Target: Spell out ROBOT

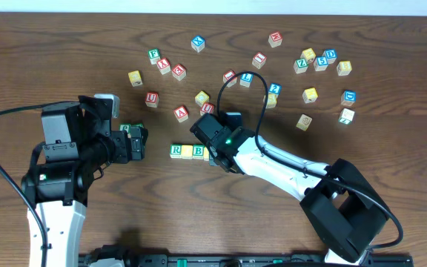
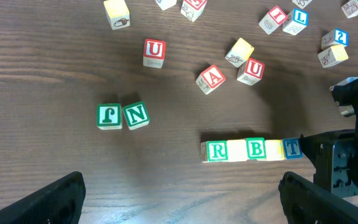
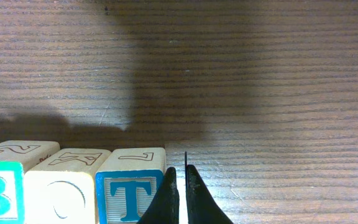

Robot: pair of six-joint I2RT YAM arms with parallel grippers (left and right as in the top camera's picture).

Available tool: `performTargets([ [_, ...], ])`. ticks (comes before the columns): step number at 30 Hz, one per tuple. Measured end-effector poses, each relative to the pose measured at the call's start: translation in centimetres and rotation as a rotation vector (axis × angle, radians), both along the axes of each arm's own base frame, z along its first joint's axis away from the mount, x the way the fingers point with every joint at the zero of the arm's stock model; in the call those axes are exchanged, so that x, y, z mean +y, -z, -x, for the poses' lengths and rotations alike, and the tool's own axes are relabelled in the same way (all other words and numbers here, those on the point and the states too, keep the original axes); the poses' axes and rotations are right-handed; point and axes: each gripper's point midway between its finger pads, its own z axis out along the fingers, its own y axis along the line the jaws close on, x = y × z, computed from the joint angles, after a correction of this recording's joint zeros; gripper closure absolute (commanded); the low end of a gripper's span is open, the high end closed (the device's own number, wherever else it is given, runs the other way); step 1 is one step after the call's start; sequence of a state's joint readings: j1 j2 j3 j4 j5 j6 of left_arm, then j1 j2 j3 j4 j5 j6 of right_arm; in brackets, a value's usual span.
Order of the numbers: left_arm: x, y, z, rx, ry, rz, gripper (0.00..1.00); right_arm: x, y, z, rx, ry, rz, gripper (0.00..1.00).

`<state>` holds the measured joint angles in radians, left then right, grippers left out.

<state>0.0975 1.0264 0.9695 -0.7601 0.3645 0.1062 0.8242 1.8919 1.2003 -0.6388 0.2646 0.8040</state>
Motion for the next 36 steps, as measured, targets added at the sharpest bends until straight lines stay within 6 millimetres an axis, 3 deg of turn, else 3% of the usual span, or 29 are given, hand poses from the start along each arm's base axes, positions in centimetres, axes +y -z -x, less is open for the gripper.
performTargets([
  [22,0.0,0.0,0.0,0.0,0.0,0.0,0.02,-0.8,0.2,0.7,0.032,0.025,0.023,0.99],
  [36,0.0,0.0,0.0,0.0,0.0,0.0,0.02,-0.2,0.4,1.1,0.053,0.02,-0.005,0.99],
])
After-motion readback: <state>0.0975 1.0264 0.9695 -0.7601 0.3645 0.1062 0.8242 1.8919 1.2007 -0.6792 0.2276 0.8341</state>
